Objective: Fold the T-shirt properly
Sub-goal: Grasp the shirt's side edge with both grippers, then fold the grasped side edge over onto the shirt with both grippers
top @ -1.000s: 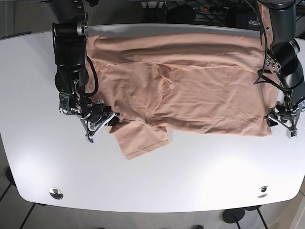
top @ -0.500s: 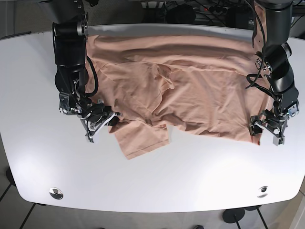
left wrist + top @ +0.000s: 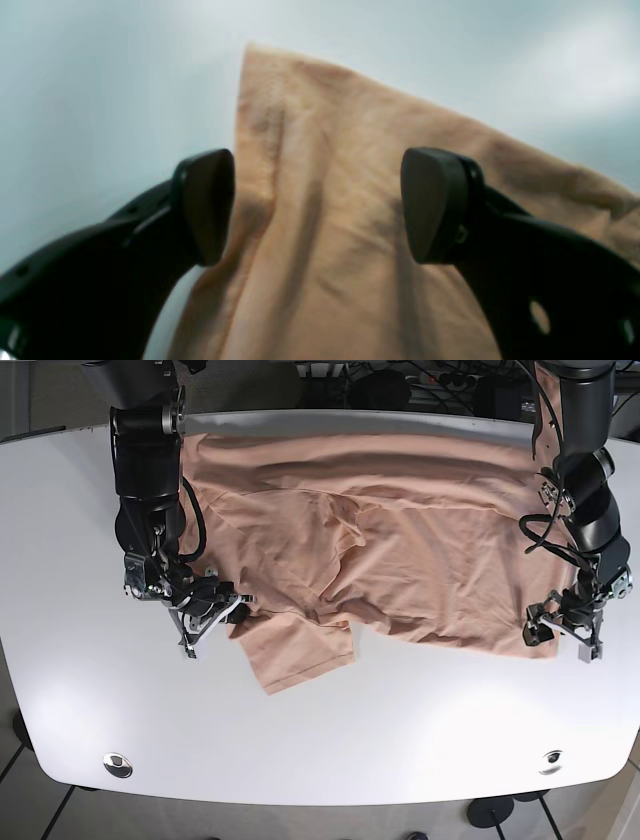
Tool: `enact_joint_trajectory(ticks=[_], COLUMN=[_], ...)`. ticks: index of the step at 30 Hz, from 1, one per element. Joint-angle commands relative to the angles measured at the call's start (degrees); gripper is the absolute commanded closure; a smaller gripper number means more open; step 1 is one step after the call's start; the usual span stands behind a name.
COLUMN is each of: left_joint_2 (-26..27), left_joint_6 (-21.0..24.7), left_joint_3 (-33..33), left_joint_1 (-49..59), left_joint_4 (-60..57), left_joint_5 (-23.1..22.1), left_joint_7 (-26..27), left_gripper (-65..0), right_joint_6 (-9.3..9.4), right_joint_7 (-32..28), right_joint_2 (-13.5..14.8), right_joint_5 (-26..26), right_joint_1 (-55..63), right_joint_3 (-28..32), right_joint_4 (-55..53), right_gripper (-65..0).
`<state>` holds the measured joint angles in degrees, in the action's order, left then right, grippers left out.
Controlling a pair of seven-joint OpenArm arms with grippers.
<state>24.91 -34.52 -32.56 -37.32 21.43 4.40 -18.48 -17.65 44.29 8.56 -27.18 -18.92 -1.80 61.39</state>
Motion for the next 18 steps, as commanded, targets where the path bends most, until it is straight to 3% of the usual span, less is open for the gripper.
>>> enact_joint_trajectory(ticks=[1,3,5,9,11,14,18], left_joint_2=[-0.33,-0.33,-0.33,-0.33,-0.33,-1.57,-4.29], left_joint_6=[-0.07,0.55,2.39,1.86,-0.77,-5.26,-5.48], left_joint_3=[1.83,2.09,2.18,0.34,-2.65,-5.29,-8.81], left_joint_1=[-1.05,-1.05,-0.96,-1.05,-0.79,-0.26,4.22], left_joint_4=[0.59,0.68,0.68,2.09,7.18,15.54,30.13], left_joint_5=[0.39,0.39,0.39,0.21,0.21,0.21,0.21], left_joint_7=[-1.61,0.77,3.23,3.58,2.0,-5.83,-13.74], left_gripper=[-41.5,-18.1,-2.2,0.0,0.0,0.0,0.0], right_joint_6=[-0.24,-0.15,-0.06,0.11,0.11,0.11,0.11], right_joint_7=[-1.35,-2.05,-2.32,-5.66,-5.83,-4.34,0.23], right_joint_2=[0.37,0.37,0.37,0.45,0.63,0.63,0.63], right_joint_5=[0.06,0.06,0.06,0.06,-0.03,0.06,0.06], right_joint_1=[-0.99,-0.99,-0.99,-1.08,-1.08,0.76,2.61], right_joint_3=[-0.09,-0.09,-0.09,-0.09,-0.17,-3.78,-7.38], right_joint_4=[0.81,0.81,0.81,0.99,3.8,10.31,18.57], right_gripper=[-2.4,-2.2,-2.1,-2.1,-1.9,-1.9,-1.9])
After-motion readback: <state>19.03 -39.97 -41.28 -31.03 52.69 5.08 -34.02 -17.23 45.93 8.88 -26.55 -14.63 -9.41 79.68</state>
